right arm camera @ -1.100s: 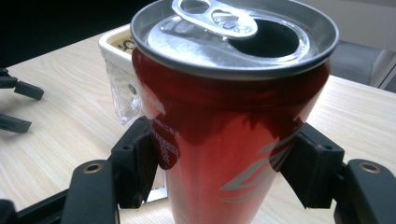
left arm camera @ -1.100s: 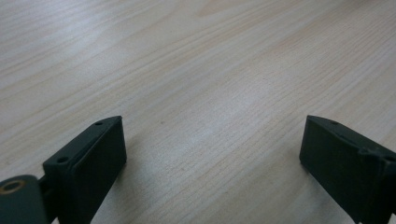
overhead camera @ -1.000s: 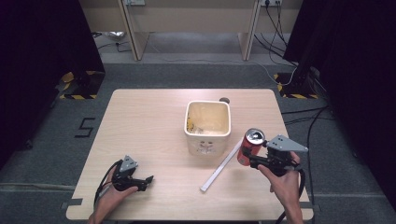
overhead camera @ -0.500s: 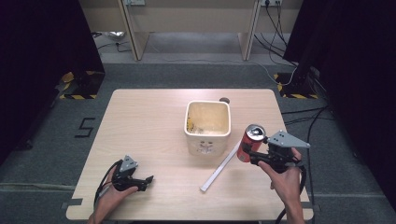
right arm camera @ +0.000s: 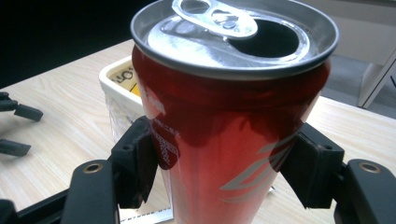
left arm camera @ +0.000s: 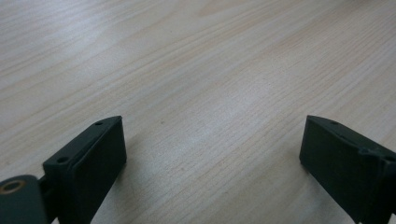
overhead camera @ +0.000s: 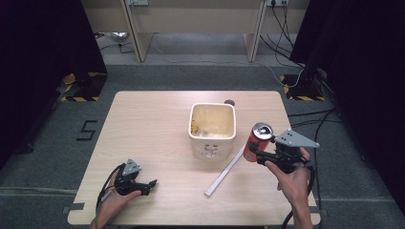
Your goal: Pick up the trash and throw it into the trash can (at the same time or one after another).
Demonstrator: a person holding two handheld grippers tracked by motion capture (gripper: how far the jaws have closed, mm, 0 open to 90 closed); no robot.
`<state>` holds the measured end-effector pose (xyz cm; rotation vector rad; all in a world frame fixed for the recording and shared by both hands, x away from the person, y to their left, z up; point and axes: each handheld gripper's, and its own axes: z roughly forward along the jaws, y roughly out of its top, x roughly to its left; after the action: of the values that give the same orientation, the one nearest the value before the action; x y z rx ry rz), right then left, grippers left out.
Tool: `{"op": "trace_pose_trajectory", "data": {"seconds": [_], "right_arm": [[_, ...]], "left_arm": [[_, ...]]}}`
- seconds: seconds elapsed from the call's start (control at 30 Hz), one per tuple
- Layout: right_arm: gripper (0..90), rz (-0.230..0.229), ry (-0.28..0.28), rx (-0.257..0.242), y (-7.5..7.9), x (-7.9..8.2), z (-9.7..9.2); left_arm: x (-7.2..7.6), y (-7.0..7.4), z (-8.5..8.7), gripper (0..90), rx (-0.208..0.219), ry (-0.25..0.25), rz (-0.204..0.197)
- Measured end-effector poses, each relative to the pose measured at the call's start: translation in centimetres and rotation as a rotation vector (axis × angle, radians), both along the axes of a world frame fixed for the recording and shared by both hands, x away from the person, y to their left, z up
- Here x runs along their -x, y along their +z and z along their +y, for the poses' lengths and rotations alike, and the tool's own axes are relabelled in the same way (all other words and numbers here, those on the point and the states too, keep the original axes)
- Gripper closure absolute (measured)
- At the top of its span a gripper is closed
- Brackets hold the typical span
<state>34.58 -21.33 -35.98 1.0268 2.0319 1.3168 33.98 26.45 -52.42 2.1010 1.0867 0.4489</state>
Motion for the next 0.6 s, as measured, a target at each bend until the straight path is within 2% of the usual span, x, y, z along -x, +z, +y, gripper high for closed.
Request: {"op": "trace_pose_trajectory", "data": {"seconds": [0.23, 0.6], "right_arm": [[33.9, -0.012, 0.007, -0.001, 1.3, -0.5, 0.1], [33.9, -0.020, 0.017, 0.002, 3.5, -2.2, 0.6]], "left_arm": [[0.0, 0.0, 0.0, 6.4, 0.004, 0.002, -0.001], [0.0, 0.0, 0.0, 6.5, 0.004, 0.002, -0.001]]}}
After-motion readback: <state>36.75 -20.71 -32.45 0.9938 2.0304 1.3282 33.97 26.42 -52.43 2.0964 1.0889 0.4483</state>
